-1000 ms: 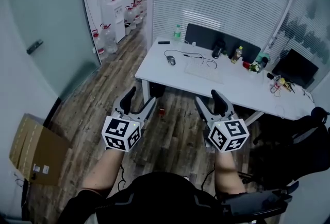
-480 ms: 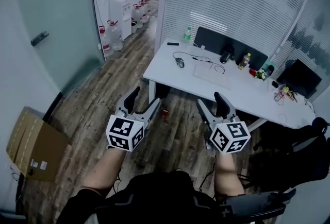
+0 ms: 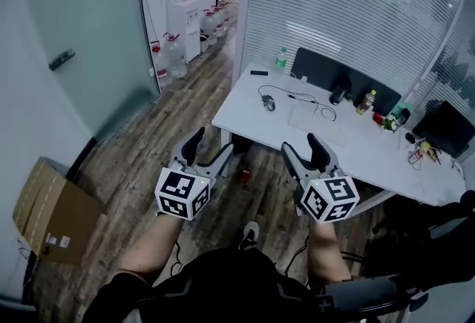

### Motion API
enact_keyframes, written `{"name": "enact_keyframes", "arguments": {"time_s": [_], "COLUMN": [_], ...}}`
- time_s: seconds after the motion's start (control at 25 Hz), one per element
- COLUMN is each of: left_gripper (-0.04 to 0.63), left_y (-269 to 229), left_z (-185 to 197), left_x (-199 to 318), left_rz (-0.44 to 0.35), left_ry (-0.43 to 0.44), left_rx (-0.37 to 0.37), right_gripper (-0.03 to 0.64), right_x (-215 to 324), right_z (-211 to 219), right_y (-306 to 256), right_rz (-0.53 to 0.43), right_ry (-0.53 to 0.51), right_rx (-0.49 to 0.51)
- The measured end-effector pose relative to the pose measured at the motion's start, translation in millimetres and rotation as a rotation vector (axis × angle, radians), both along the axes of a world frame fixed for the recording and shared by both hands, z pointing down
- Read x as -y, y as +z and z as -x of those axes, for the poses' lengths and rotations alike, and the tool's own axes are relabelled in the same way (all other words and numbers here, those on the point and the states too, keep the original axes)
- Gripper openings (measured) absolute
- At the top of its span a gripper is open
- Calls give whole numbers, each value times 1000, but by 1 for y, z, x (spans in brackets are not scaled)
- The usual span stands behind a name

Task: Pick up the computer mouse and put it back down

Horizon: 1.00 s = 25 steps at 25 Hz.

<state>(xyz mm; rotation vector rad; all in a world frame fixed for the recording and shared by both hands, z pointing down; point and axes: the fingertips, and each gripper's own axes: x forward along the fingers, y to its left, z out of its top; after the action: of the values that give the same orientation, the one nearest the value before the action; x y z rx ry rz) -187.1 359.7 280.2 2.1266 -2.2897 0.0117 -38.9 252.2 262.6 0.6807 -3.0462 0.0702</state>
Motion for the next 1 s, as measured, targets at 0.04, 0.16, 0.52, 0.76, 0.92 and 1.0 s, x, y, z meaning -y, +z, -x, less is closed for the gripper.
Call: {"name": "enact_keyframes", "arguments": {"time_s": [0.04, 0.16, 0.52, 0.76, 0.92, 1.0], "left_gripper": [313, 313, 313, 313, 313, 313], "left_y": [-1, -4, -3, 5, 14, 20], "left_z": [4, 17, 42, 47, 46, 47], "left_x": [11, 47, 158, 212, 249, 265], "left_rz": [-2, -8, 9, 37, 65, 78], "left_ry": [-3, -12, -17, -20, -9, -4], "left_rx": [3, 10, 2, -6, -3, -5], "right_gripper": [300, 299, 299, 299, 299, 298], "right_x": [12, 51, 162, 213, 245, 260], "right_z": [5, 20, 51, 52, 50, 49], "right_y": [0, -1, -2, 9, 17, 21], "right_rz": [-1, -6, -9, 20, 27, 33], "right_ry": [-4, -18, -58, -60, -63, -61], "right_rx": [5, 7, -4, -13, -20, -18]}}
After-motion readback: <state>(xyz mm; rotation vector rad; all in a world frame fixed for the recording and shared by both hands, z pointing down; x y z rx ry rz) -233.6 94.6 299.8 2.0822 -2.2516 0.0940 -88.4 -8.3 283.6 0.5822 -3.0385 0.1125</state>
